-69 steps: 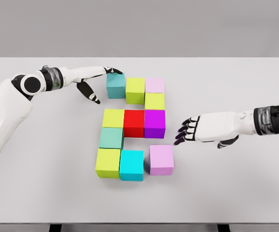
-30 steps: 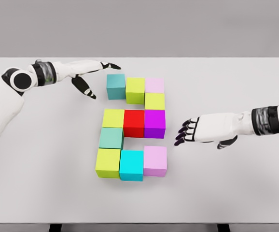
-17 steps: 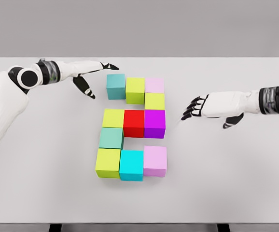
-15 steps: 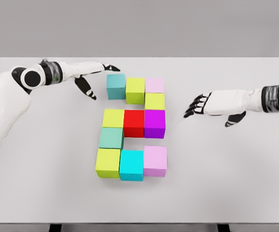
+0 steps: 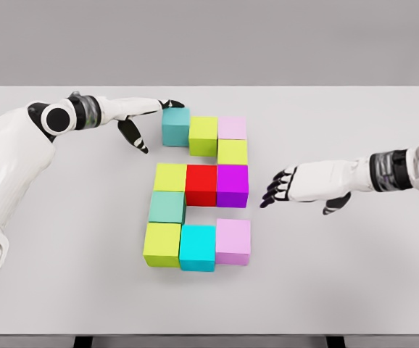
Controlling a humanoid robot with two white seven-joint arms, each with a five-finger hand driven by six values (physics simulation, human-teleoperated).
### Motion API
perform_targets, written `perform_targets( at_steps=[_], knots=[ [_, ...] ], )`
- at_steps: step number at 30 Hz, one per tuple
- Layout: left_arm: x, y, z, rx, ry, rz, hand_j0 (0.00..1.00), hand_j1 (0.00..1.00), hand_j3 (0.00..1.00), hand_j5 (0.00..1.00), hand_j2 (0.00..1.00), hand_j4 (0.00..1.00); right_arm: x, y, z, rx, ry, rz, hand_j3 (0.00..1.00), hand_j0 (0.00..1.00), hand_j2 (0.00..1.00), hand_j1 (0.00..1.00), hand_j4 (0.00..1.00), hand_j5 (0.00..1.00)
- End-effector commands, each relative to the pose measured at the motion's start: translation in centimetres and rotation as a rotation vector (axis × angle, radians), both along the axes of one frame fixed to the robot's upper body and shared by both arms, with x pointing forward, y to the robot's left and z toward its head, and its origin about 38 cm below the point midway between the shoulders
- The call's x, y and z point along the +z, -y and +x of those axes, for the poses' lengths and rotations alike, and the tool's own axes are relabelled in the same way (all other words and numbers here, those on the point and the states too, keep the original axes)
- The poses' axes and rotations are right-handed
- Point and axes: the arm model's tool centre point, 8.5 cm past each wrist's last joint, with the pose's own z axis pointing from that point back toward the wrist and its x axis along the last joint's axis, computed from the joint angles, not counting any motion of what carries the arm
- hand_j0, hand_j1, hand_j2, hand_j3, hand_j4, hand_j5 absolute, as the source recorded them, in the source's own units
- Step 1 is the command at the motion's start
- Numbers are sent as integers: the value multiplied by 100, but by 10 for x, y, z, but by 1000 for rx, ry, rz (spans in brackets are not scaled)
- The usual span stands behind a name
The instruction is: Assemble the squares on the desktop into the number 2
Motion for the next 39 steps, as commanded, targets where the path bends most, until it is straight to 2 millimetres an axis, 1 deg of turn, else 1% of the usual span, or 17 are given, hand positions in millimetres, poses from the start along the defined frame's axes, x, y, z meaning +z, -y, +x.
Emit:
perform_targets(
  at_steps=[1,2,3,6,11,13,15,22,26,28,30,31,32,35,36,37,39],
  knots=[
    [2,0,0,-12,9,-10,100,100,100,100,100,100,0,-6,-5,20,-2,4,100,100,100,100,100,100],
    [4,1,-1,-22,15,-13,100,100,100,100,100,100,-2,-7,-7,24,-7,5,100,100,100,100,100,100],
    [9,1,1,-28,27,-15,100,100,100,100,100,100,-2,-10,-10,39,-9,7,100,100,100,100,100,100],
    [13,0,1,-45,41,-23,100,100,100,100,100,100,-1,-17,-16,68,-8,15,100,100,100,100,100,100],
    [9,0,2,-32,28,-3,100,100,100,100,100,100,0,-18,-15,68,-6,17,100,100,100,100,100,100],
    [7,-8,6,2,7,14,100,100,100,100,100,100,0,-20,-15,72,-6,20,100,100,100,100,100,100],
    [4,-3,6,-6,5,23,100,100,100,100,100,100,0,-22,-16,75,-5,22,100,100,100,100,100,100],
    [3,2,6,-5,0,26,100,100,100,100,100,100,0,-27,-22,100,-7,25,100,100,100,100,100,100],
    [10,2,5,-41,27,15,100,100,100,100,100,100,1,-30,-25,113,-5,27,100,100,100,100,100,100],
    [10,1,4,-53,31,16,100,100,100,100,100,100,1,-28,-23,104,-5,27,100,100,100,100,100,100],
    [8,1,4,-54,29,17,100,100,100,100,100,100,4,-23,-17,81,0,27,100,100,100,100,100,100],
    [8,1,4,-54,30,18,100,100,100,100,100,100,4,-13,-7,38,-4,30,100,100,100,100,100,100],
    [7,1,3,-54,28,18,100,100,100,100,100,100,11,-5,2,3,9,40,100,100,100,100,100,100],
    [8,2,3,-64,31,18,100,100,100,100,100,100,24,8,16,-55,40,57,100,100,100,100,100,100],
    [7,3,2,-69,31,21,100,100,100,100,100,100,29,19,23,-100,33,84,100,100,100,100,100,100],
    [7,3,2,-73,34,21,100,100,100,100,100,100,30,23,27,-123,21,101,100,100,100,100,100,100],
    [9,4,1,-91,42,20,100,100,100,100,100,100,30,25,28,-131,16,110,100,100,100,100,100,100]
  ],
)
